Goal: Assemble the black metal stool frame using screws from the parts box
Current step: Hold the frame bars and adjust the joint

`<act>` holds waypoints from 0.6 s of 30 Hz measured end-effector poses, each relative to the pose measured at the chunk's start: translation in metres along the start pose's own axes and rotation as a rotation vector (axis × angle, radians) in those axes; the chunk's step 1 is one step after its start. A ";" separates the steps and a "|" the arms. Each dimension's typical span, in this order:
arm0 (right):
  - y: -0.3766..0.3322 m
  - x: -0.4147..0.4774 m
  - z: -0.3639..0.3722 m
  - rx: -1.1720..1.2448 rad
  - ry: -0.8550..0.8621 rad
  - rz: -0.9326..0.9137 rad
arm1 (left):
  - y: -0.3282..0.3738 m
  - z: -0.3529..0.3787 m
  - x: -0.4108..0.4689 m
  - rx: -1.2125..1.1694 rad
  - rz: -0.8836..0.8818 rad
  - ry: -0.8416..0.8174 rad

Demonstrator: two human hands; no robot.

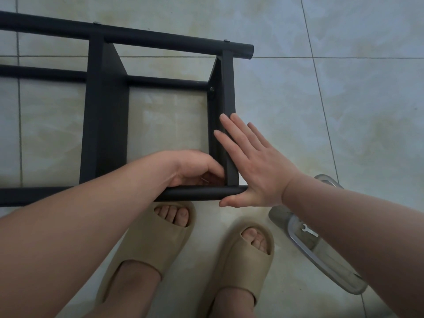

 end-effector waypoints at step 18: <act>0.000 0.000 -0.001 0.008 -0.013 0.000 | 0.004 -0.003 0.003 0.096 0.095 0.048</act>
Point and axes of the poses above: each hand's wrist, its own x-axis towards the middle knuckle, its own z-axis out of the palm, y = z × x, the point moved 6 cm from there along x, towards the middle knuckle, and after that the axes turned 8 degrees about z, right-handed, at the moved point
